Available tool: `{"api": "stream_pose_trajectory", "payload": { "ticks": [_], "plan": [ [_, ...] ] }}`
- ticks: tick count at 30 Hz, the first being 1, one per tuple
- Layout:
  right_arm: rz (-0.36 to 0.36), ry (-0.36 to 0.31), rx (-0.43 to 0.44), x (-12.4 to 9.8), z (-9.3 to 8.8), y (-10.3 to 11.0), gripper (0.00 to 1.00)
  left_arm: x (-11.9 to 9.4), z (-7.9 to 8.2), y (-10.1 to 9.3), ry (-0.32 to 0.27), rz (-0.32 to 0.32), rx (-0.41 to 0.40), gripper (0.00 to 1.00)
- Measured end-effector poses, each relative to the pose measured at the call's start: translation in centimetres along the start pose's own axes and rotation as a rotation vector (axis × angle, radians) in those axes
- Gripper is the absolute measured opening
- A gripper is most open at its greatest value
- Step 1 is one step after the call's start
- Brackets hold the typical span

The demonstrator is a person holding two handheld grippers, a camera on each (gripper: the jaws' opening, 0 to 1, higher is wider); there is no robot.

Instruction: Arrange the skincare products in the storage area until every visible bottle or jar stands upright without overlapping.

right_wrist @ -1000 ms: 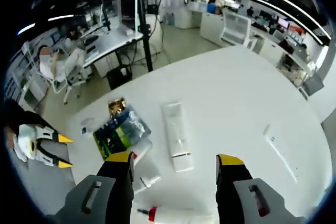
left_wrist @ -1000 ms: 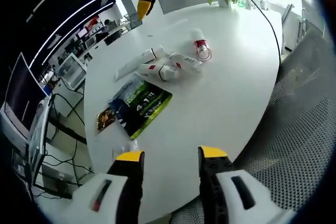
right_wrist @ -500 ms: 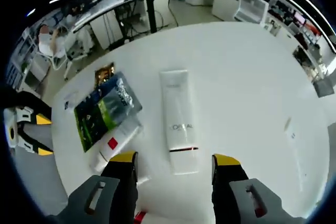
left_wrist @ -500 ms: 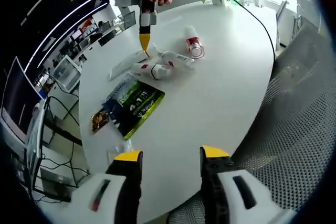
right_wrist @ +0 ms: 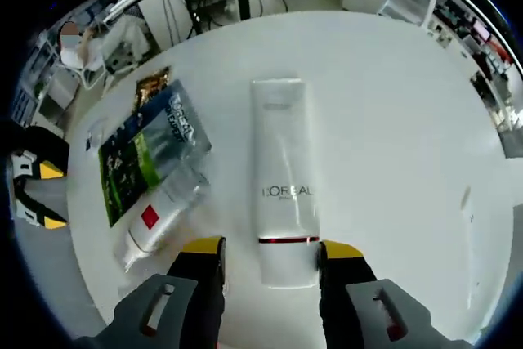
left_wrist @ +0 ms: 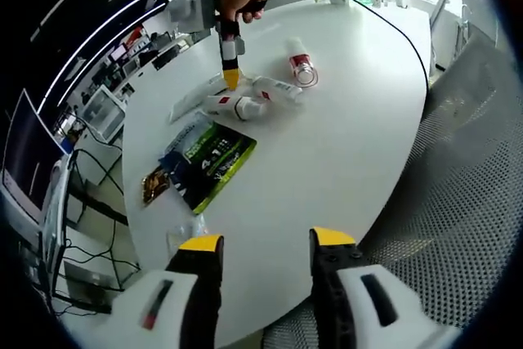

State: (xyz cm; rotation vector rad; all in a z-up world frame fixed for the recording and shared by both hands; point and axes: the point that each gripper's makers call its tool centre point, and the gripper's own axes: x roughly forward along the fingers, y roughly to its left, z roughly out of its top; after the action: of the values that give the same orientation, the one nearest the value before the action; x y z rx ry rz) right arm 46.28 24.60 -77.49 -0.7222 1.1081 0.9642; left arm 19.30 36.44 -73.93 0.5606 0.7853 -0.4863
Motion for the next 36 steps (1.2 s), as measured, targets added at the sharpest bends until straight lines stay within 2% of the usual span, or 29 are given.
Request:
{"api": "stream_pose_trajectory", "payload": {
  "ticks": [3, 4, 13, 16, 19, 25, 31, 36],
  "plan": [
    [-0.001, 0.015, -0.007, 0.4, -0.2, -0.3, 0.42, 0.1, -0.1, -0.1, 0.007, -0.005, 0.006, 0.39],
    [-0.003, 0.004, 0.013, 0.3, 0.1, -0.5, 0.41, 0.0, -0.1, -0.1, 0.006, -0.004, 0.005, 0.39],
    [0.006, 0.015, -0.020, 0.4, 0.8, -0.5, 0.36, 0.1, -0.3, -0.3, 0.013, -0.014, 0.005, 0.36],
    [0.008, 0.009, -0.031, 0.3, 0.7, -0.2, 0.27, 0.1, -0.3, -0.3, 0.013, -0.015, -0.001, 0.35],
    [0.002, -0.016, -0.029, 0.3, 0.7, -0.3, 0.25, 0.2, -0.5, -0.4, 0.018, -0.017, -0.001, 0.34],
    [-0.012, -0.070, 0.061, 0.1, 0.7, -0.5, 0.22, 0.1, -0.4, -0.1, 0.016, -0.006, -0.005, 0.32],
    [-0.003, -0.105, 0.077, -1.0, 1.2, -0.2, 0.21, 0.0, -0.3, -0.1, 0.017, -0.006, -0.006, 0.31],
    [-0.001, -0.115, 0.114, -2.3, 0.6, -0.3, 0.21, 0.1, -0.4, -0.2, 0.019, -0.009, -0.005, 0.31]
  ]
}}
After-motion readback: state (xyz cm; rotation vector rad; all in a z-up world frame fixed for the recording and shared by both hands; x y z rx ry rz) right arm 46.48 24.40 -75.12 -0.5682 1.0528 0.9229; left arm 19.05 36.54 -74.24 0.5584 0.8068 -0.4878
